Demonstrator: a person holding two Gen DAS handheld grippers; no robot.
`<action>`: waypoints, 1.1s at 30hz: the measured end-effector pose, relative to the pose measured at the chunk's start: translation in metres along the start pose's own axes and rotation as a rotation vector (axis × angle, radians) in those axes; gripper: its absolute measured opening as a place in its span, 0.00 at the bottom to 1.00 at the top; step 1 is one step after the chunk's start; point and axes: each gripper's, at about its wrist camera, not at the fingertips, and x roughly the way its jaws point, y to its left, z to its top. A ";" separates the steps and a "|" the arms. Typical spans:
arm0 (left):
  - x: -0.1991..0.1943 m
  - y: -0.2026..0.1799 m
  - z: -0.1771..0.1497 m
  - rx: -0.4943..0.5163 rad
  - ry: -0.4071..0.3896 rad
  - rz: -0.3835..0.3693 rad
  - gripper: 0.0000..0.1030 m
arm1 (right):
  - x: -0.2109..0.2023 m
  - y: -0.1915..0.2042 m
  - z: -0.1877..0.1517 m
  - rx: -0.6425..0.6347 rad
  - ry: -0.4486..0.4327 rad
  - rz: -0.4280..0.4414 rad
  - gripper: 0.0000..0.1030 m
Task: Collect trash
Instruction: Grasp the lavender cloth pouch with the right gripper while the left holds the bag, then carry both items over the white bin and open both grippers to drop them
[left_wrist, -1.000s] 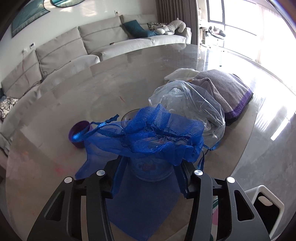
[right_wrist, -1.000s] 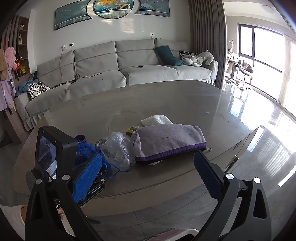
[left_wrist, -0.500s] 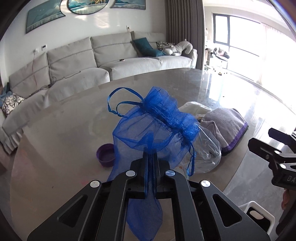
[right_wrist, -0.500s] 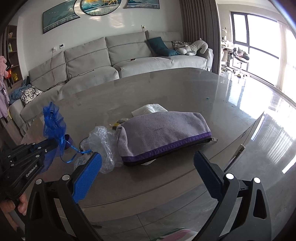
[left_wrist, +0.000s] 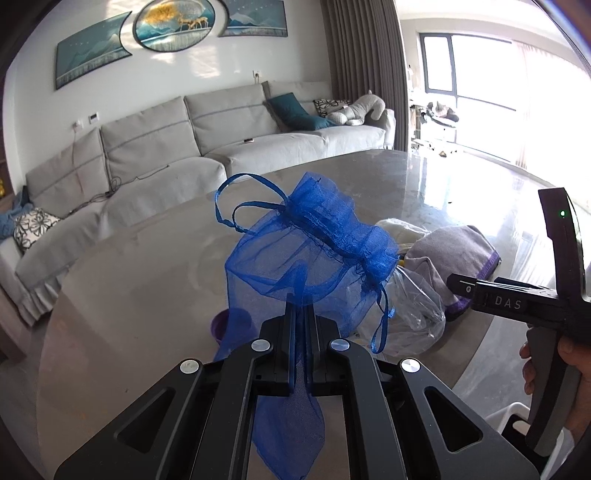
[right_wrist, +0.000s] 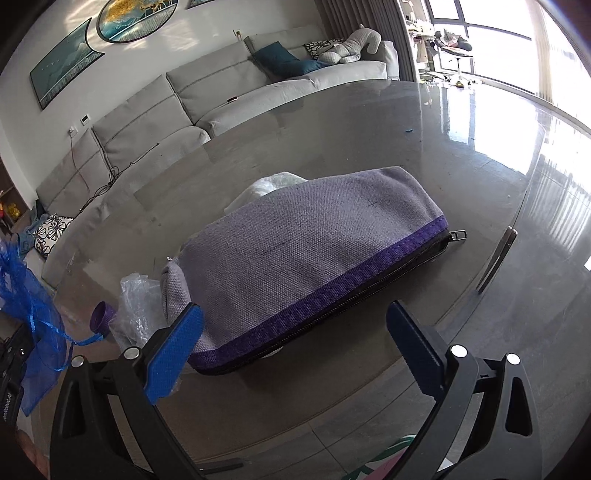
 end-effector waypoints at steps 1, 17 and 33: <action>-0.001 0.000 -0.002 0.000 0.003 -0.003 0.03 | 0.001 -0.001 0.000 0.015 0.005 0.014 0.96; -0.011 0.004 0.001 -0.022 -0.013 0.003 0.03 | -0.062 0.045 -0.005 -0.232 -0.199 -0.001 0.10; -0.067 -0.007 0.005 -0.024 -0.090 -0.105 0.03 | -0.189 0.069 -0.011 -0.318 -0.374 0.002 0.10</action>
